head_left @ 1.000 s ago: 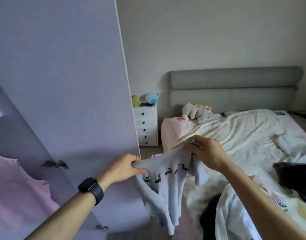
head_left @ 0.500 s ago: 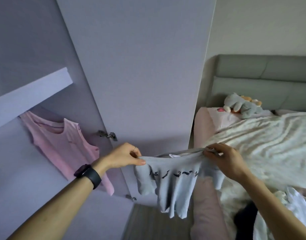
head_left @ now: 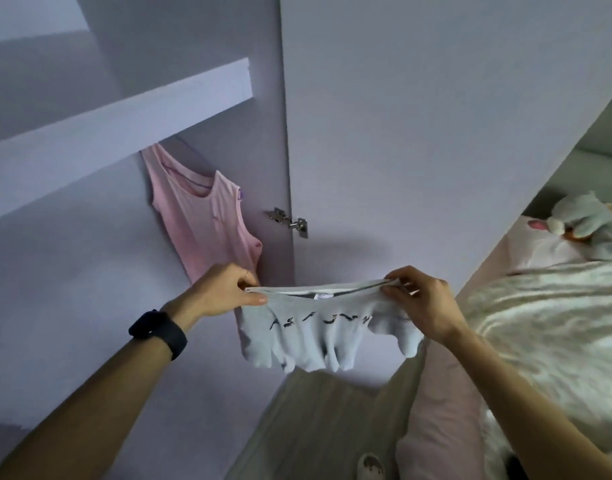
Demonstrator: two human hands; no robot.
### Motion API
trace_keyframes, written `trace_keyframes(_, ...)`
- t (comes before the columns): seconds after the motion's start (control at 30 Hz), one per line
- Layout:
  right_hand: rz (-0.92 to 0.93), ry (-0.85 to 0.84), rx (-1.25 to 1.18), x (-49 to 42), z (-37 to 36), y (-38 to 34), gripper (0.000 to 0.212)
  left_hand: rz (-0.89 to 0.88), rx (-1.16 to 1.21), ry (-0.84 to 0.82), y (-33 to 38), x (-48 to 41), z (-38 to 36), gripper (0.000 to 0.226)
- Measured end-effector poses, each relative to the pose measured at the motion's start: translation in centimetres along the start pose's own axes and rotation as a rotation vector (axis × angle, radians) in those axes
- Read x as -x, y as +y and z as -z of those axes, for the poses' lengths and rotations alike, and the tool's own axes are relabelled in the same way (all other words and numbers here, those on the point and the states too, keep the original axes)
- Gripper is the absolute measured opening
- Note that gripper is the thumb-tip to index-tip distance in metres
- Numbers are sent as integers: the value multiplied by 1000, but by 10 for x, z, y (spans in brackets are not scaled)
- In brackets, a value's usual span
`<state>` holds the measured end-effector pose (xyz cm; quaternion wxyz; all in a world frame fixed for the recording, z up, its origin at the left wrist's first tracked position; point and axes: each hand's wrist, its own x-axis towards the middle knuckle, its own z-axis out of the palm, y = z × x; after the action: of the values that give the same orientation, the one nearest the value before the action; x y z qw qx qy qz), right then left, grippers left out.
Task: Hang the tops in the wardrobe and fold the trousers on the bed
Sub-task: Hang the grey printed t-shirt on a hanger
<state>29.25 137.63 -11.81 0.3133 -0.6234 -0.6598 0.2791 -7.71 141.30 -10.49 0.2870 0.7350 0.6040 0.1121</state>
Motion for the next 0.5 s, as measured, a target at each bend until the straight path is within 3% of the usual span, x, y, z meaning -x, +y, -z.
trace_keyframes(0.1,49,-34,17,-20,-31,-3,11,75,98,147,-31,21,3,23)
trace_keyframes(0.2,140,-10,27,-39,-66,-7,10,196,173,106,-53,45,7,23)
trace_keyframes(0.37,244,-234,147,-65,-125,-3,12,345,198,81,-64,87,6,21)
trace_keyframes(0.5,355,-204,67,-82,-147,-10,8,512,100,339,-76,113,1,29)
